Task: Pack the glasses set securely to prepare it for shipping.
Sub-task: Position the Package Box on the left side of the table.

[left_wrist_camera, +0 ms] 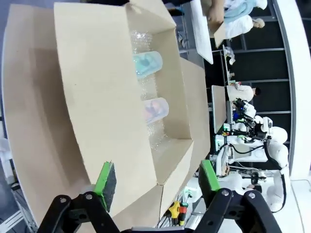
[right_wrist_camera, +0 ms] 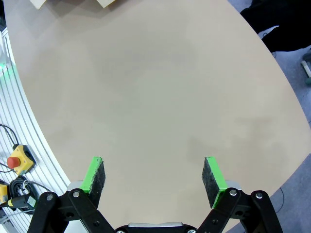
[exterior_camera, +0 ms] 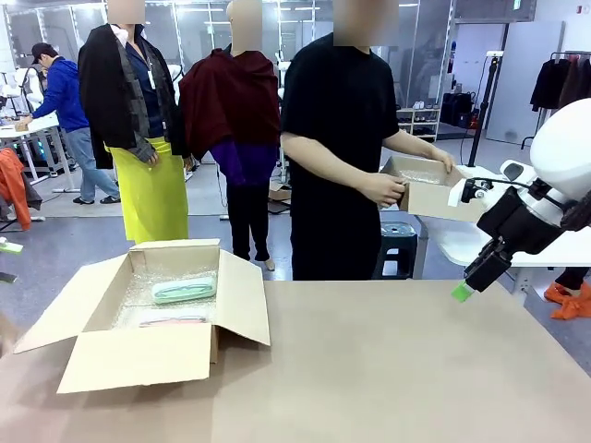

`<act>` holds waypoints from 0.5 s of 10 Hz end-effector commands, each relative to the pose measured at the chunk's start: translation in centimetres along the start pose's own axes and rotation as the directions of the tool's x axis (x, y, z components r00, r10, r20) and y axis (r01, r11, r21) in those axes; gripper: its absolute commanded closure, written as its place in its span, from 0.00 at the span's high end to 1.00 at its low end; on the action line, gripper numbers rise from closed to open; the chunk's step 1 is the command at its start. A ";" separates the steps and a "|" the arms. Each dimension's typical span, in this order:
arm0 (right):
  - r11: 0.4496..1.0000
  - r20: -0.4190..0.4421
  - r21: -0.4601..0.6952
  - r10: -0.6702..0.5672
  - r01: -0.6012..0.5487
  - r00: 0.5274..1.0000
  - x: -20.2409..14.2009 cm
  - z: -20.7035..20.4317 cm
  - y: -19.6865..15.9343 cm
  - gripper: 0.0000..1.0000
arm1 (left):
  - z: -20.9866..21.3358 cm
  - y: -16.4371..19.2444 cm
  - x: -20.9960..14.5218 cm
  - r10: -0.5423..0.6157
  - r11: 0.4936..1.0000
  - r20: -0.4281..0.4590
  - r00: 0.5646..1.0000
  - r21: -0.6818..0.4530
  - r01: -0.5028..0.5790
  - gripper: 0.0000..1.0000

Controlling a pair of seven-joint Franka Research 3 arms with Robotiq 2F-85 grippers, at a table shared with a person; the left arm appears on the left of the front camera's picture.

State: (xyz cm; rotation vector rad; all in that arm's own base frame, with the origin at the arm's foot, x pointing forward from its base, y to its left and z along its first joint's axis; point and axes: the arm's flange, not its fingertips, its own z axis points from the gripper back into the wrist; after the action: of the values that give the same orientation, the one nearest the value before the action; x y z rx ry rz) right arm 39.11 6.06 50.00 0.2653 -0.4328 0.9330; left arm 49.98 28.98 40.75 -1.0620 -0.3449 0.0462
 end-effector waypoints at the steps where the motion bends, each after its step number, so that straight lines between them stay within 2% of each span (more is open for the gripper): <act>1: 1.000 -0.012 -0.002 0.000 0.000 1.000 0.1 0.1 0.0 1.00 | -0.2 1.3 0.1 0.019 1.000 -0.008 1.000 -0.011 -0.019 0.87; 5: 1.000 -0.012 -0.002 0.000 0.000 1.000 0.1 0.1 0.0 1.00 | -0.2 1.3 0.1 0.019 1.000 -0.008 1.000 -0.011 -0.019 0.87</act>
State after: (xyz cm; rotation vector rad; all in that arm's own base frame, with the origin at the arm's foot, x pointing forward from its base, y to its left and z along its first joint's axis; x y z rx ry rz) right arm 39.11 6.06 50.00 0.2653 -0.4327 0.9330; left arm 50.30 29.04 38.94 -1.0722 -0.3183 0.0631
